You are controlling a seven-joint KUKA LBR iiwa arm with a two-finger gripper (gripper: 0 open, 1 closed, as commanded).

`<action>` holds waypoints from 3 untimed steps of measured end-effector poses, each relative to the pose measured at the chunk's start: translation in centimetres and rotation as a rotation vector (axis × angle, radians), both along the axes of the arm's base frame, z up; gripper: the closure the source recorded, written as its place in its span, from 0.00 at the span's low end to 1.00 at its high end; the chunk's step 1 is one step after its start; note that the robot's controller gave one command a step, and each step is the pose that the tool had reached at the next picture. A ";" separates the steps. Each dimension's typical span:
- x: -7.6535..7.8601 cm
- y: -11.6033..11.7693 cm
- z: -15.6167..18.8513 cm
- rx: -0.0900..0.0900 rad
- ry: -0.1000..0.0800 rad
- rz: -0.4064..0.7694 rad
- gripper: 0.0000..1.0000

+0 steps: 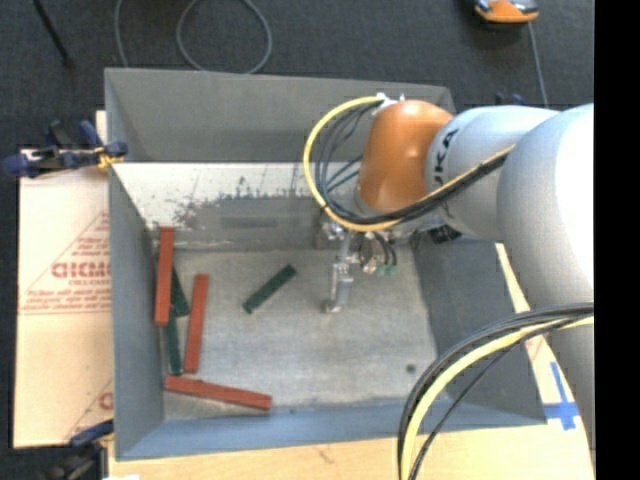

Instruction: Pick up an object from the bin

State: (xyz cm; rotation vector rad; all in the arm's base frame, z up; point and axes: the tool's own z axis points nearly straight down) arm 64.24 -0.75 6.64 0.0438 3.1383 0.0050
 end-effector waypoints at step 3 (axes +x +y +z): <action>-2.8 12.0 16.5 0.000 -0.010 -0.012 1.00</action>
Offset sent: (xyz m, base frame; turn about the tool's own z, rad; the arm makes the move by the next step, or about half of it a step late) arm -0.0101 0.0760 0.0036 -0.1439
